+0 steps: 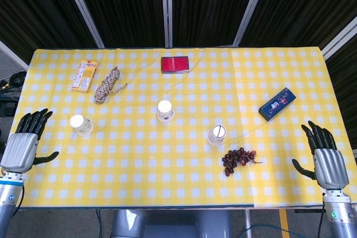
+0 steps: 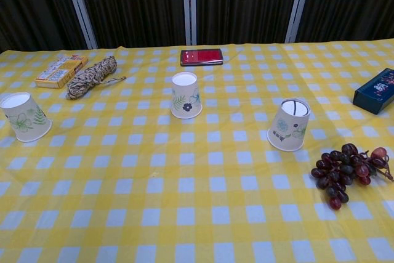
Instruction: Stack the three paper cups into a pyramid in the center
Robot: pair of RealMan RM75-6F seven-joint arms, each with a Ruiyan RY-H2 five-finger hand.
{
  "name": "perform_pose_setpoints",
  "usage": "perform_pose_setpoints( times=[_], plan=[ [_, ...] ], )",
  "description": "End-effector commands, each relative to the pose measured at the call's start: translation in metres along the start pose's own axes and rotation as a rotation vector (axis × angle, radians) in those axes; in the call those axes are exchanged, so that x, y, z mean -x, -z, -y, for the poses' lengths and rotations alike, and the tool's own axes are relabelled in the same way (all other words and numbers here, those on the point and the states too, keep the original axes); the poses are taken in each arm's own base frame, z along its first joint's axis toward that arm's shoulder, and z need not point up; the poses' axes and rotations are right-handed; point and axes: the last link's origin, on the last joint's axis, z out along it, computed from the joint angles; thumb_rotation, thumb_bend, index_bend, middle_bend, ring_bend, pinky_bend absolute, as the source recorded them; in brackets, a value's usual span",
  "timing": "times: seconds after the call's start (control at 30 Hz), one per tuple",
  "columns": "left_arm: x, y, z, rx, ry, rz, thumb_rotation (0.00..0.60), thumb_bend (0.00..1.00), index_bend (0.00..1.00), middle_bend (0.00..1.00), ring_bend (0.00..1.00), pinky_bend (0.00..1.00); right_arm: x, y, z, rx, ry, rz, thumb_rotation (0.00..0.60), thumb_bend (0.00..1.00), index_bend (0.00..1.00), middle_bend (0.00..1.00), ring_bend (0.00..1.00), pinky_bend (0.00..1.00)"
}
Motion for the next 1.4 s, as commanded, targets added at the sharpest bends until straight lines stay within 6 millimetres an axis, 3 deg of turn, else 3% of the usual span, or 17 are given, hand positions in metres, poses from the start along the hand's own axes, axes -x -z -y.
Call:
perform_pose_setpoints(
  times=[0.03,0.23,0.33,0.43,0.53,0.8,1.4],
  plan=[
    [-0.002,-0.009,0.002,-0.011,0.013,-0.008,0.600,0.07,0.00,0.00,0.00,0.00,0.001,-0.003,-0.003,0.011,-0.003,0.004,0.600,0.15,0.01,0.00,0.00,0.00],
    [-0.006,-0.043,0.006,-0.041,0.010,0.014,0.600,0.11,0.02,0.00,0.00,0.00,-0.002,-0.006,-0.010,0.036,-0.020,-0.004,0.600,0.15,0.01,0.00,0.00,0.00],
    [-0.005,-0.062,0.007,-0.054,-0.012,0.051,0.600,0.12,0.10,0.00,0.00,0.00,-0.003,-0.008,-0.012,0.041,-0.025,-0.006,0.600,0.15,0.01,0.00,0.00,0.00],
    [-0.002,-0.073,0.006,-0.059,-0.025,0.083,0.600,0.12,0.21,0.00,0.00,0.00,-0.002,-0.008,-0.012,0.044,-0.025,-0.001,0.600,0.15,0.01,0.00,0.00,0.00],
    [0.005,-0.083,0.006,-0.069,-0.041,0.141,0.600,0.17,0.26,0.00,0.00,0.00,0.001,-0.010,-0.014,0.052,-0.022,0.014,0.600,0.15,0.01,0.00,0.00,0.00],
    [0.024,-0.091,0.012,-0.100,-0.066,0.249,0.600,0.18,0.29,0.00,0.00,0.00,0.003,-0.013,-0.019,0.074,-0.024,0.023,0.600,0.15,0.01,0.00,0.00,0.00],
    [0.041,-0.112,0.013,-0.113,-0.050,0.284,0.600,0.23,0.25,0.00,0.00,0.00,0.006,-0.014,-0.021,0.087,-0.022,0.038,0.600,0.15,0.01,0.00,0.00,0.00]
  ],
)
